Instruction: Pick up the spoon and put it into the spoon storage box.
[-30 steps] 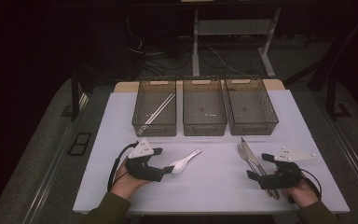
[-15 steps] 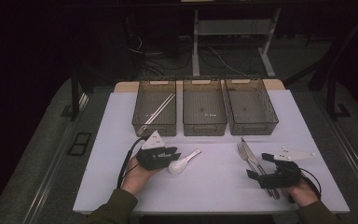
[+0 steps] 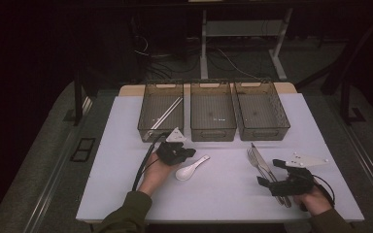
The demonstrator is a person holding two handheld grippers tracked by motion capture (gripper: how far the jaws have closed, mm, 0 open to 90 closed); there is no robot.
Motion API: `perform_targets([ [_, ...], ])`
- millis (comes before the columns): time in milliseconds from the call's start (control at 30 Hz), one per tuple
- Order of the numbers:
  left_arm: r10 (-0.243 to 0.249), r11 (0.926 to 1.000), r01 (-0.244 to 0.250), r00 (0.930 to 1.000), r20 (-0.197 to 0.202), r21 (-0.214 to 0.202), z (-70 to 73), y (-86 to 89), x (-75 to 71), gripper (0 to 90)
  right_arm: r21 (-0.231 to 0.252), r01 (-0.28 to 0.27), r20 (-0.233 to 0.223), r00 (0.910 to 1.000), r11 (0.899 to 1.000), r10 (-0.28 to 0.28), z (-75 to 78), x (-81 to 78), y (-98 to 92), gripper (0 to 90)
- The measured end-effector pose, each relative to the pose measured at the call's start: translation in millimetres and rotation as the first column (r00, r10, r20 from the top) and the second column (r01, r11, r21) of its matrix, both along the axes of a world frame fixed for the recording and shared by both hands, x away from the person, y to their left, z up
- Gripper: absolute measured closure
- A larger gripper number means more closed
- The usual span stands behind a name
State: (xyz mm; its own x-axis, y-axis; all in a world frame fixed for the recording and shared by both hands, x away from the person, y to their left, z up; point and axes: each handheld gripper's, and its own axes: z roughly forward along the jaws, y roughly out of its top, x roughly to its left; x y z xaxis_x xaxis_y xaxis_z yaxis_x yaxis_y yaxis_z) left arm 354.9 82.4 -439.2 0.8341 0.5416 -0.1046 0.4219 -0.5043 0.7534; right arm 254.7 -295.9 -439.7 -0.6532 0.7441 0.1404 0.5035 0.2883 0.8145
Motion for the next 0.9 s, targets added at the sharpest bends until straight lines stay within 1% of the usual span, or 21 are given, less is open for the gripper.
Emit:
perform_targets([
  [67,-0.009,0.9999,0.009,0.9999,-0.008,0.007,-1.4,-4.6,3.4,89.2,-0.001,0.001,0.000,1.0000,1.000,-0.001,0.0,0.1,0.0,8.3],
  [133,-0.014,0.9999,0.014,0.9998,-0.017,0.004,-2.9,-10.1,5.2,89.2,0.000,0.003,-0.001,1.0000,1.000,-0.003,0.3,-0.1,-0.2,8.3],
  [167,-0.021,0.9996,0.021,0.9996,-0.017,0.016,-3.3,-12.3,5.9,89.2,0.003,0.003,0.002,1.0000,1.000,-0.003,0.3,-0.3,-0.2,8.3],
  [333,-0.039,0.9986,0.040,0.9987,-0.033,0.035,-7.4,-21.2,6.0,89.2,0.004,0.001,0.001,1.0000,1.000,-0.001,0.4,-0.3,-0.5,8.3],
  [367,-0.052,0.9974,0.054,0.9983,-0.026,0.048,-8.0,-21.9,6.5,89.2,0.003,0.000,0.002,1.0000,1.000,0.000,0.3,-0.3,-0.4,8.3],
  [433,-0.063,0.9961,0.065,0.9975,-0.031,0.061,-9.0,-22.8,6.4,89.2,0.003,-0.002,0.003,1.0000,1.000,0.002,0.4,-0.5,-0.3,8.3],
  [500,-0.063,0.9962,0.066,0.9970,-0.045,0.057,-9.4,-23.3,5.7,89.2,0.004,-0.001,0.003,1.0000,1.000,0.001,0.5,-0.5,-0.4,8.3],
  [533,-0.069,0.9959,0.072,0.9964,-0.049,0.055,-9.3,-23.6,5.3,89.2,0.004,-0.001,0.003,1.0000,1.000,0.001,0.5,-0.4,-0.5,8.3],
  [600,-0.095,0.9935,0.098,0.9946,-0.041,0.059,-9.0,-24.7,5.3,89.3,0.003,-0.001,0.003,1.0000,1.000,0.001,0.5,-0.5,-0.3,8.3],
  [633,-0.093,0.9939,0.096,0.9943,-0.052,0.054,-8.8,-26.2,3.6,89.3,0.002,-0.002,0.003,1.0000,1.000,0.002,0.4,-0.5,-0.3,8.3],
  [700,-0.118,0.9911,0.120,0.9919,-0.048,0.058,-8.3,-28.9,2.9,89.3,0.002,-0.002,0.002,1.0000,1.000,0.002,0.4,-0.5,-0.2,8.3],
  [733,-0.134,0.9884,0.137,0.9900,-0.045,0.067,-7.9,-30.1,2.7,89.3,0.002,-0.001,0.002,1.0000,1.000,0.001,0.3,-0.4,-0.2,8.3],
  [767,-0.137,0.9879,0.140,0.9892,-0.054,0.066,-7.6,-31.9,1.0,89.3,0.003,-0.001,0.001,1.0000,1.000,0.001,0.3,-0.4,-0.3,8.3],
  [800,-0.155,0.9847,0.158,0.9870,-0.043,0.073,-7.4,-33.2,1.4,89.4,0.003,0.000,0.002,1.0000,1.000,0.000,0.4,-0.4,-0.3,8.3],
  [833,-0.156,0.9847,0.160,0.9860,-0.058,0.068,-7.0,-34.6,-0.6,89.3,0.003,-0.001,0.003,1.0000,1.000,0.001,0.4,-0.4,-0.4,8.3],
  [867,-0.168,0.9825,0.172,0.9842,-0.057,0.073,-6.5,-35.6,-1.1,89.4,0.001,-0.003,0.004,1.0000,1.000,0.003,0.5,-0.5,-0.5,8.3],
  [900,-0.188,0.9785,0.190,0.9813,-0.043,0.079,-6.0,-36.3,-0.3,89.4,0.002,-0.002,0.003,1.0000,1.000,0.002,0.5,-0.6,-0.4,8.3],
])
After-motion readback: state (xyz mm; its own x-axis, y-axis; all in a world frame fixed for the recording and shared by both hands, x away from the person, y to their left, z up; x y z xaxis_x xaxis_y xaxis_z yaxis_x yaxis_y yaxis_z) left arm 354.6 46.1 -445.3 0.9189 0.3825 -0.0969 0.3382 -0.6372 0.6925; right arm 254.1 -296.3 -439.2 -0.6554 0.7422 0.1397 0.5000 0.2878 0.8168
